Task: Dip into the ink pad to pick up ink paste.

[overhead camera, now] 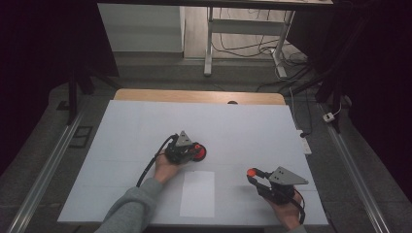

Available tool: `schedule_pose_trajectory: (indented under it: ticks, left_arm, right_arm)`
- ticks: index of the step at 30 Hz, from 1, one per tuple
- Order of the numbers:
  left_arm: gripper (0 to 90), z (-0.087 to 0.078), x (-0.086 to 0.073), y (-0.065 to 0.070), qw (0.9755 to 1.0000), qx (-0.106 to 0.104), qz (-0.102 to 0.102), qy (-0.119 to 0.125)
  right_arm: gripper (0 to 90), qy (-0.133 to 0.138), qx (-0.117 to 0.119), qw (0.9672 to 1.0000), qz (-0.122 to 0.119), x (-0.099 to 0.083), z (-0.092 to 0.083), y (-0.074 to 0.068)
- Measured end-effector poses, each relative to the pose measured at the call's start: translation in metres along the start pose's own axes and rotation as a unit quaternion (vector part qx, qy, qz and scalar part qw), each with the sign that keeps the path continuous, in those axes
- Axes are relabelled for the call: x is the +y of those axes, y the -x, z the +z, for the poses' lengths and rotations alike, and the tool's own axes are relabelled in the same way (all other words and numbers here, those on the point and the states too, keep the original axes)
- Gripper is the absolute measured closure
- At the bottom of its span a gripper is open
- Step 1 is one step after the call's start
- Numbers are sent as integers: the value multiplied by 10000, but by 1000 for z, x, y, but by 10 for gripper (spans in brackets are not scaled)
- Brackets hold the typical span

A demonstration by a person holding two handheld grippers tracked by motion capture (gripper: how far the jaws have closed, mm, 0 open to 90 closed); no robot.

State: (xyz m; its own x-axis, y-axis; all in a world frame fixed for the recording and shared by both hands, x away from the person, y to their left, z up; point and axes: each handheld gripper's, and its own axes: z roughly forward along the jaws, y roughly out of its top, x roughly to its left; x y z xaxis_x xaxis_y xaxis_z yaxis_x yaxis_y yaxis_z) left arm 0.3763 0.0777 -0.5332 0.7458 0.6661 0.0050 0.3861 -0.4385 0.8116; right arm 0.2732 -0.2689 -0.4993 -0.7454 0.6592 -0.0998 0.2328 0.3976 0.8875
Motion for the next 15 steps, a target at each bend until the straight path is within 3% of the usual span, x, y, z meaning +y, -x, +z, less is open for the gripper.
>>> schedule_pose_trajectory:
  ticks: [11, 12, 15]
  left_arm:
    - [734, 0, 0, -2, 10000, -50, -40, 37]
    - [733, -1, -1, -2, 9999, -87, -48, 79]
    - [733, -11, 6, -5, 9985, -132, -169, 511]
  right_arm:
    - [647, 0, -9, 10000, -7, 0, -1, 1]
    - [647, 14, -1, 10000, -10, 0, 0, 0]
    - [647, 43, 42, 10000, 16, 1, -1, 0]
